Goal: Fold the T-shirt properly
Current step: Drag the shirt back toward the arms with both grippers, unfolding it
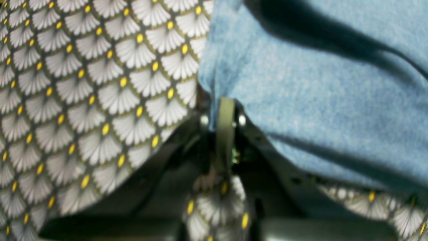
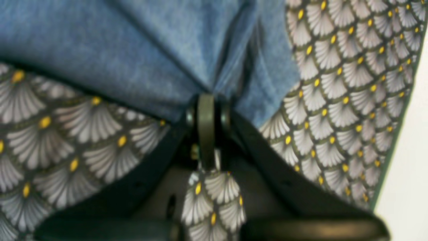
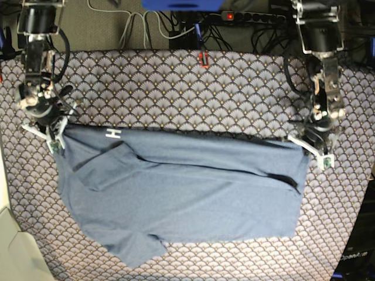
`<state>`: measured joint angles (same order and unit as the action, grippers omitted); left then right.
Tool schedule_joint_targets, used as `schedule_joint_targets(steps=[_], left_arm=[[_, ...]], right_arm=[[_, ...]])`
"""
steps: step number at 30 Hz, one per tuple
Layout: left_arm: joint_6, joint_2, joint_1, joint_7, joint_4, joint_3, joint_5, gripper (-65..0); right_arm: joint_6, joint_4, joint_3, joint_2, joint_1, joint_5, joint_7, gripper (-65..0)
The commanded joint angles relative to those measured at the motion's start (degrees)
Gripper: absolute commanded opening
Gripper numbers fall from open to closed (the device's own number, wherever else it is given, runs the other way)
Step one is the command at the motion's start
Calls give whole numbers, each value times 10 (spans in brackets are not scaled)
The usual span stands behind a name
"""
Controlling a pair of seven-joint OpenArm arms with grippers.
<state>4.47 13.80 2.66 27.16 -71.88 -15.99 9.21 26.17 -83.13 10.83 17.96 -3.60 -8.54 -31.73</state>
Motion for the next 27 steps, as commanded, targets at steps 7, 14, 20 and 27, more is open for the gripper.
schedule_joint_targets(steps=[7,14,20,27], left_arm=[[-5,9,-83,13,-107,-3,-2,-646],[-5,6,-183,15,-177,-39,1,-646],[-5,6,-245,9,-199,-69,1,-646],[-5,6,-278,9,-199,-72,1,-646]], right_arm=[[-3,-58,4,12,-56,0,7,-650],[-2,-123,30,18,-131,0,8,-650],[29,-143,35,17,-175,0,9,-650],[78,-143,73,-5,-210,0,13,-650]])
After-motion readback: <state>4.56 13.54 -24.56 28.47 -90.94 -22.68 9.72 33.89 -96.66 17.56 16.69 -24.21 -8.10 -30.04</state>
